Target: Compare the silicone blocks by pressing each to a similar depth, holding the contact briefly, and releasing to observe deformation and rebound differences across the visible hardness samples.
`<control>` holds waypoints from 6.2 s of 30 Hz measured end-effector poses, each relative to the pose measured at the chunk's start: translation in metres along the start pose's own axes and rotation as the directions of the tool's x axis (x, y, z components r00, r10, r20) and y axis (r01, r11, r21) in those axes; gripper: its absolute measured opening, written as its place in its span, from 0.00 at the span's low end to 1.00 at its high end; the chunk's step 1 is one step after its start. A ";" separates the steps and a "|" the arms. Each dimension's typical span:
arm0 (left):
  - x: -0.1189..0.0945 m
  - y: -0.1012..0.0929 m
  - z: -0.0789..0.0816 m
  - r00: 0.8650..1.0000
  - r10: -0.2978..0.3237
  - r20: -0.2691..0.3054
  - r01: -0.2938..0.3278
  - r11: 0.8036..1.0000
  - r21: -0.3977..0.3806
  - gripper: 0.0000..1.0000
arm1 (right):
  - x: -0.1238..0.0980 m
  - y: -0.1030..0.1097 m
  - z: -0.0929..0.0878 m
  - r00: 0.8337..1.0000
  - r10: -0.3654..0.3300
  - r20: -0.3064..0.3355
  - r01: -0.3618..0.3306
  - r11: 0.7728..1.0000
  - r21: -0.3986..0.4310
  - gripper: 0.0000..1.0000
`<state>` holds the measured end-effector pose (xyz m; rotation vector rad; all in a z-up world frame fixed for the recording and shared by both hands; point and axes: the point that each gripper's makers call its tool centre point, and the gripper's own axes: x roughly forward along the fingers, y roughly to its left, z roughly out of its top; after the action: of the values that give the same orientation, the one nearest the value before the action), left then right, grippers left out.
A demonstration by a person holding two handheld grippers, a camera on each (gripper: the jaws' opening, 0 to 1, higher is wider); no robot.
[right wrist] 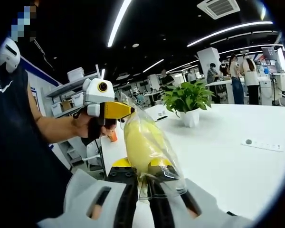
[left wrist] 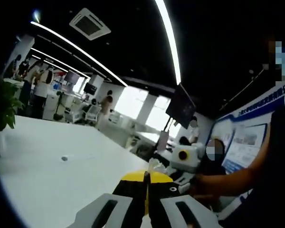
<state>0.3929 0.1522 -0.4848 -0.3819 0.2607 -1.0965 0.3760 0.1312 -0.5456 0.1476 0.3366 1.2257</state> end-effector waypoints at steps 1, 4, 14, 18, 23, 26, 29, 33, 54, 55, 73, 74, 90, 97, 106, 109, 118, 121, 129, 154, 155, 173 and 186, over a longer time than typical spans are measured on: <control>0.000 0.000 0.000 1.000 -0.001 0.001 0.001 1.000 -0.001 0.00 | 0.000 0.001 0.000 1.000 0.001 -0.003 -0.001 1.000 -0.002 0.02; -0.001 0.001 -0.002 1.000 0.004 -0.002 -0.004 1.000 0.017 0.00 | 0.000 0.002 -0.002 1.000 0.003 -0.018 -0.003 1.000 -0.006 0.01; -0.001 -0.003 0.000 1.000 0.002 -0.010 -0.002 1.000 0.023 0.00 | -0.002 0.004 0.000 1.000 0.008 -0.017 -0.008 1.000 -0.003 0.01; 0.000 -0.004 0.001 1.000 0.001 -0.003 -0.001 1.000 0.014 0.00 | -0.003 0.002 0.002 1.000 0.005 -0.009 -0.005 1.000 -0.010 0.02; -0.001 -0.003 0.005 1.000 0.005 0.007 -0.005 1.000 -0.002 0.00 | -0.001 0.003 0.004 1.000 0.000 0.006 0.000 1.000 0.017 0.04; -0.001 -0.005 0.006 1.000 -0.004 0.010 0.004 1.000 -0.002 0.00 | -0.001 0.005 0.003 1.000 -0.005 0.028 0.006 1.000 -0.003 0.07; -0.001 -0.005 0.005 1.000 0.001 0.016 -0.001 1.000 -0.018 0.00 | -0.001 0.004 0.003 0.999 -0.003 0.036 0.003 1.000 0.018 0.09; -0.003 -0.008 0.009 1.000 -0.006 0.027 0.007 1.000 -0.023 0.00 | 0.000 0.007 0.007 0.999 0.003 0.053 -0.004 1.000 0.020 0.11; 0.003 -0.014 0.012 0.996 -0.058 0.074 0.064 0.994 -0.086 0.00 | -0.020 -0.025 0.011 0.967 -0.211 0.144 0.208 0.978 0.032 0.86; 0.003 -0.013 0.012 0.996 -0.055 0.075 0.062 0.994 -0.090 0.00 | -0.023 -0.029 0.010 0.963 -0.229 0.144 0.227 0.974 0.030 0.90; 0.017 -0.010 0.007 0.996 -0.038 0.075 0.045 0.994 -0.103 0.00 | -0.086 -0.073 -0.012 0.879 -0.466 0.096 0.473 0.879 -0.058 0.96; 0.018 -0.009 0.007 0.997 -0.036 0.075 0.043 0.994 -0.103 0.00 | -0.091 -0.073 -0.010 0.871 -0.474 0.126 0.484 0.873 -0.063 0.96; 0.035 0.009 -0.028 0.995 0.013 0.097 0.009 0.975 -0.223 0.00 | -0.115 -0.072 -0.047 0.857 -0.509 0.086 0.512 0.859 -0.016 0.96; 0.035 0.021 -0.054 0.997 0.028 0.072 -0.008 0.963 -0.269 0.00 | -0.126 -0.068 -0.067 0.852 -0.521 0.055 0.522 0.853 -0.018 0.96; 0.034 0.037 -0.080 0.996 0.068 0.064 -0.041 0.935 -0.351 0.00 | -0.140 -0.069 -0.103 0.835 -0.549 0.051 0.550 0.835 -0.026 0.96; 0.035 0.040 -0.086 0.995 0.075 0.063 -0.046 0.928 -0.369 0.00 | -0.138 -0.071 -0.115 0.833 -0.553 0.027 0.553 0.831 -0.052 0.96; 0.043 0.039 -0.112 0.997 0.069 0.042 -0.044 0.896 -0.441 0.00 | -0.129 -0.072 -0.123 0.839 -0.544 0.014 0.545 0.839 -0.017 0.96; 0.047 0.042 -0.122 0.996 0.076 0.041 -0.047 0.878 -0.475 0.00 | -0.128 -0.071 -0.123 0.841 -0.541 0.016 0.541 0.841 -0.019 0.96; 0.053 0.056 -0.146 0.994 0.111 -0.009 -0.100 0.850 -0.518 0.00 | -0.135 -0.067 -0.127 0.829 -0.559 0.005 0.559 0.829 -0.006 0.96; 0.036 0.151 -0.200 0.921 0.354 -0.161 -0.389 0.822 -0.417 0.00 | -0.137 -0.066 -0.140 0.815 -0.579 -0.031 0.580 0.813 0.050 0.96; 0.036 0.154 -0.204 0.918 0.358 -0.169 -0.396 0.814 -0.426 0.00 | -0.136 -0.066 -0.138 0.814 -0.580 -0.025 0.581 0.812 0.056 0.96; 0.029 0.175 -0.249 0.803 0.471 -0.364 -0.571 0.784 -0.245 0.00 | -0.134 -0.062 -0.139 0.819 -0.573 -0.026 0.573 0.816 0.073 0.96; 0.025 0.177 -0.241 0.799 0.474 -0.370 -0.568 0.797 -0.206 0.19 | -0.138 -0.062 -0.140 0.812 -0.582 -0.028 0.582 0.808 0.084 0.96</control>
<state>0.4534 0.1595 -0.7784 -0.3857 0.7742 -0.5450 0.3440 -0.0287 -0.6718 0.1082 0.4008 0.5954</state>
